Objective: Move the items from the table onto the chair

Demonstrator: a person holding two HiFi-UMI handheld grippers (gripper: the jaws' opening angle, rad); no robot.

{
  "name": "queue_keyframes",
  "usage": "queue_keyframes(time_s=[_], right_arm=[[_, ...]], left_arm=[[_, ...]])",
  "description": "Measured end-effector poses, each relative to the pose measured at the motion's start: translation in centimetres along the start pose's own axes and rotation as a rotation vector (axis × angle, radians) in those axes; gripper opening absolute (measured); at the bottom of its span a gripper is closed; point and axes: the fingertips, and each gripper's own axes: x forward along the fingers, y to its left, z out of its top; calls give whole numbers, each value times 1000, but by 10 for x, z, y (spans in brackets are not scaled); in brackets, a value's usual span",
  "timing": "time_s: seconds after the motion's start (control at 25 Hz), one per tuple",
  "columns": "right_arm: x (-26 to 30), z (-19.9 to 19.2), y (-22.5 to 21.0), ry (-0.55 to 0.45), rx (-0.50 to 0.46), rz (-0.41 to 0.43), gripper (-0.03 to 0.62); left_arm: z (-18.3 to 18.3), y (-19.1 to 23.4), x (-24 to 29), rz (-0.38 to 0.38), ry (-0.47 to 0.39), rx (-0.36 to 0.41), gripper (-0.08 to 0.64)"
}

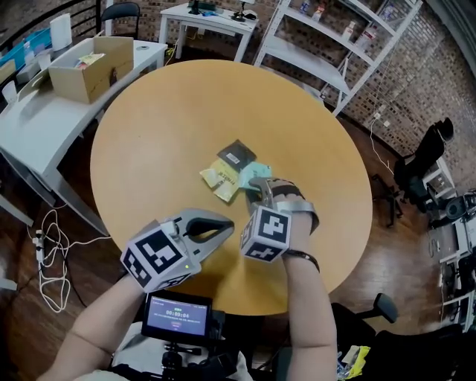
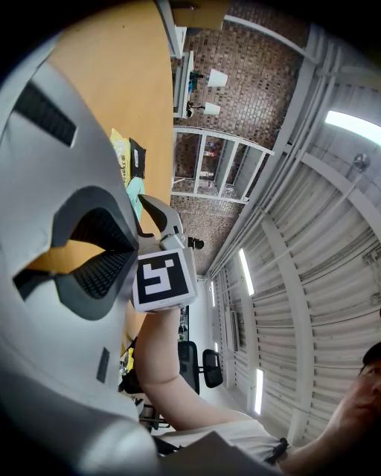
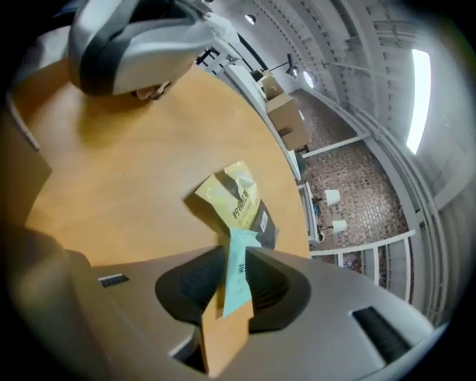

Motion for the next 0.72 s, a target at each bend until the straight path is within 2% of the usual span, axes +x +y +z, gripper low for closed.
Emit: queue_keyframes(time_s=[0.16,0.2,0.24,0.44,0.56,0.72], right_arm=[[8,-9,-5,40,-24,-36,92],[8,-12,-6,44,-25,-49,75],[8,-14,-7,44,-22,-64,30],[-16,-17,-20,-13,65,-154,6],[-44,-17,-30,-131,240,-191,6],[-86,-23,-41,-335,561,-210,6]], left_arm=[[-1,1,0,0,-3,6,8],[-1,1,0,-1,-5,11,9],[-2,2,0,-1,-5,14,8],[-1,1,-2,2,-2,-7,8],[-3,3,-2,1,-5,13,9],[-5,5,-1,7,-11,14,8]])
